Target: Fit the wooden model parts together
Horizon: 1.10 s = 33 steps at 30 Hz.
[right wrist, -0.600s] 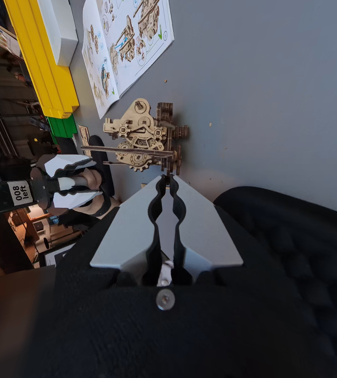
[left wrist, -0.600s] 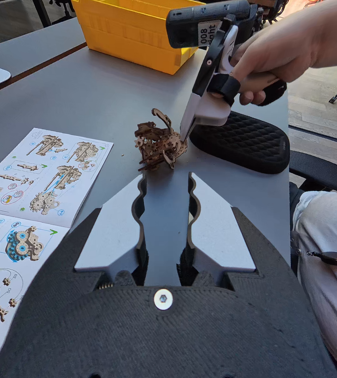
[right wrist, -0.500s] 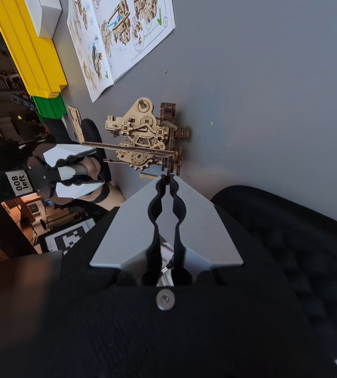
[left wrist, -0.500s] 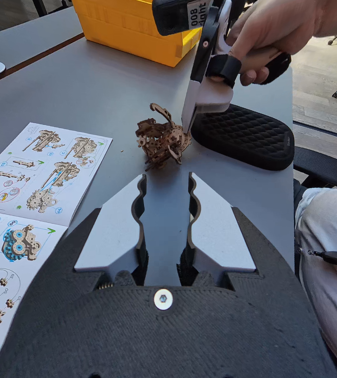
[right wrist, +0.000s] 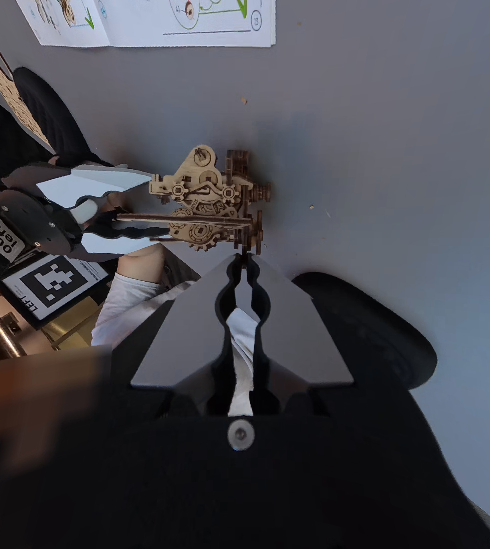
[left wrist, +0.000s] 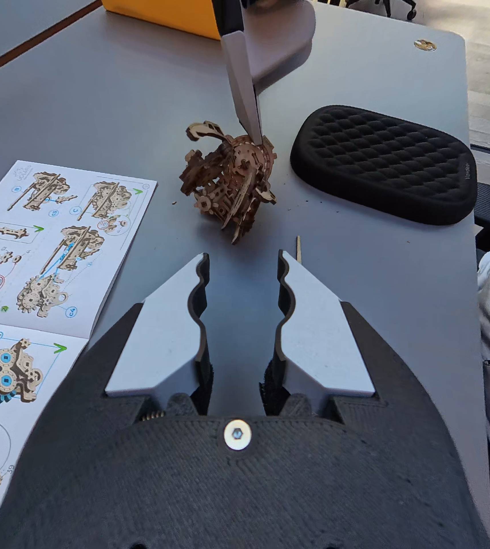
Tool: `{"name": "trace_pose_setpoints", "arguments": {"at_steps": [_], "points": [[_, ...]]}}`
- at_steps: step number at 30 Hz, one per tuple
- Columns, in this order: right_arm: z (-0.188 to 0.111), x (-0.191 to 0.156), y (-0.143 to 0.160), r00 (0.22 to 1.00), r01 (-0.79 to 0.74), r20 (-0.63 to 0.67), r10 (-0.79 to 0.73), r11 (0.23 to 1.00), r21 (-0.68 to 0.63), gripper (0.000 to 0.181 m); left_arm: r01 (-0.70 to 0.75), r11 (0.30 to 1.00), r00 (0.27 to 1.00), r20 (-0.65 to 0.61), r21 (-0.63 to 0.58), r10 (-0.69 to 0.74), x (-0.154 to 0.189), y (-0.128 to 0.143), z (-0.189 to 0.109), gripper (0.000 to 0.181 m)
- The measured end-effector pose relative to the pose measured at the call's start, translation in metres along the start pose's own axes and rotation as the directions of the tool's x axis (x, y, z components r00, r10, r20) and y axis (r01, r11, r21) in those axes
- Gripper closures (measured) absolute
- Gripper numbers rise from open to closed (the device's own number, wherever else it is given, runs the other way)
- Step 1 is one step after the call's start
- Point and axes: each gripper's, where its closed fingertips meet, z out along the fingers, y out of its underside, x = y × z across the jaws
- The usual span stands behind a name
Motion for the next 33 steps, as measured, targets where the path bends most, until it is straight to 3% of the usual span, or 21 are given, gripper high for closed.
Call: {"name": "trace_pose_setpoints", "arguments": {"at_steps": [10,18,23,33], "points": [[-0.008,0.004,-0.003,0.985,-0.002,-0.173,-0.024,0.989,-0.145,0.180,-0.196,0.980,0.979,0.044,-0.019,0.197,0.000,-0.007,0.014,0.135],[-0.018,0.001,-0.014,0.959,0.026,-0.274,-0.072,0.985,-0.169,0.180,-0.174,0.984,0.985,-0.006,0.035,0.175,0.001,-0.033,0.000,0.144],[-0.022,0.000,-0.018,0.938,0.041,-0.332,-0.103,0.981,-0.188,0.180,-0.235,0.969,0.970,0.048,-0.076,0.239,-0.024,-0.018,0.008,0.144],[-0.021,0.000,-0.018,0.909,0.034,-0.398,-0.124,0.974,-0.224,0.180,-0.202,0.978,0.978,0.037,-0.049,0.203,-0.031,-0.014,0.033,0.147]]}}
